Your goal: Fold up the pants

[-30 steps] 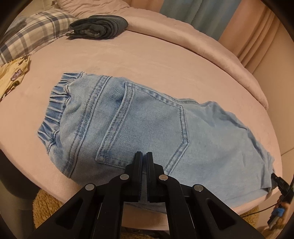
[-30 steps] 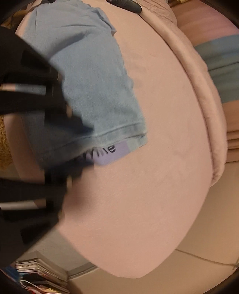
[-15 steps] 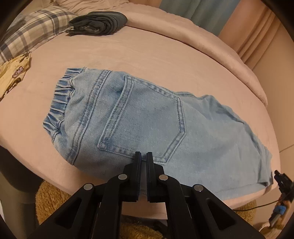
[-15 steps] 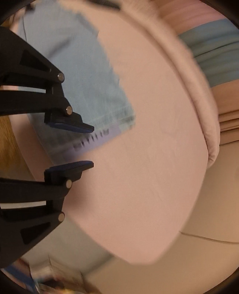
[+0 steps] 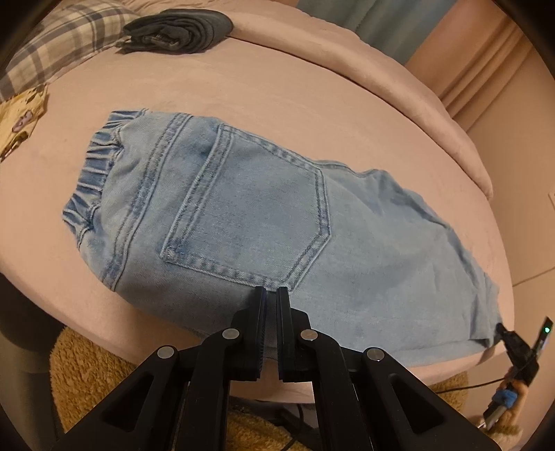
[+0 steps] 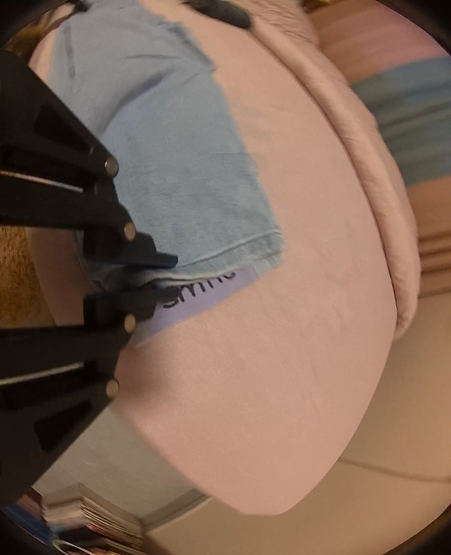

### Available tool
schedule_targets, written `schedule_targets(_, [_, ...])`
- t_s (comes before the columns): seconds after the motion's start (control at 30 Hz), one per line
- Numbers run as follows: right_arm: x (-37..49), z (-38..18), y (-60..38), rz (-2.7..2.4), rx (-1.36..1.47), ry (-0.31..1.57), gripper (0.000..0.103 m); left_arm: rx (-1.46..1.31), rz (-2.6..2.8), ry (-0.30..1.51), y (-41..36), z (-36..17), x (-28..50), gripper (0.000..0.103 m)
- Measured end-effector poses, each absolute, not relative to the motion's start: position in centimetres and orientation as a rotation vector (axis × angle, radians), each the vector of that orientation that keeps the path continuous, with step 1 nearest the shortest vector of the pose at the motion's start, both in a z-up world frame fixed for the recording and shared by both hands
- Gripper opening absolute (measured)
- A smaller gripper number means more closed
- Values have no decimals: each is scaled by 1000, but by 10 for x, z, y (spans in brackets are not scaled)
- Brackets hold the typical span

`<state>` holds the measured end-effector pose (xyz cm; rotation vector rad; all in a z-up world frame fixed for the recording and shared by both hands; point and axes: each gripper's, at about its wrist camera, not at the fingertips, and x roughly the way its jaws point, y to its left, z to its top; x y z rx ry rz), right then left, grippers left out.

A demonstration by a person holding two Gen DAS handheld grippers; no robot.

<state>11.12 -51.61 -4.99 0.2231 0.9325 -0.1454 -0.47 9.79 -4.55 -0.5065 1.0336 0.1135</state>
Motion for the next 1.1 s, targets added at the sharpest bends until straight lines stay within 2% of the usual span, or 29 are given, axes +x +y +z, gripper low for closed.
schedule_targets(0.1, [102,-15,-525,-188,269,795,8,-503,118,1030,102,-41,-9,0])
schedule_targets(0.2, [95,0,-531,-197,272,744,8,-505,131,1016,106,-38,-14,1])
schedule_targets(0.3, [107,-21,-535,-233,262,810,8,-525,150,1009,115,-39,-20,26])
schedule_targets(0.4, [117,-61,-534,-277,220,917,11,-566,154,996,127,-38,-27,30])
schedule_targets(0.5, [116,-64,-534,-295,193,891,11,-556,225,969,142,-30,-34,31])
schedule_targets(0.63, [113,-63,-534,-297,192,905,13,-579,269,903,165,-29,-39,48])
schedule_targets(0.87, [117,-61,-532,-298,178,905,15,-674,262,888,181,-56,-25,45])
schedule_targets(0.9, [116,-60,-532,-298,177,907,15,-654,273,874,180,-56,-25,33])
schedule_targets(0.93, [119,-60,-531,-299,173,908,15,-638,284,860,179,-56,-26,14])
schedule_targets(1.1, [119,-59,-528,-306,159,911,14,-612,283,823,176,-46,-35,12])
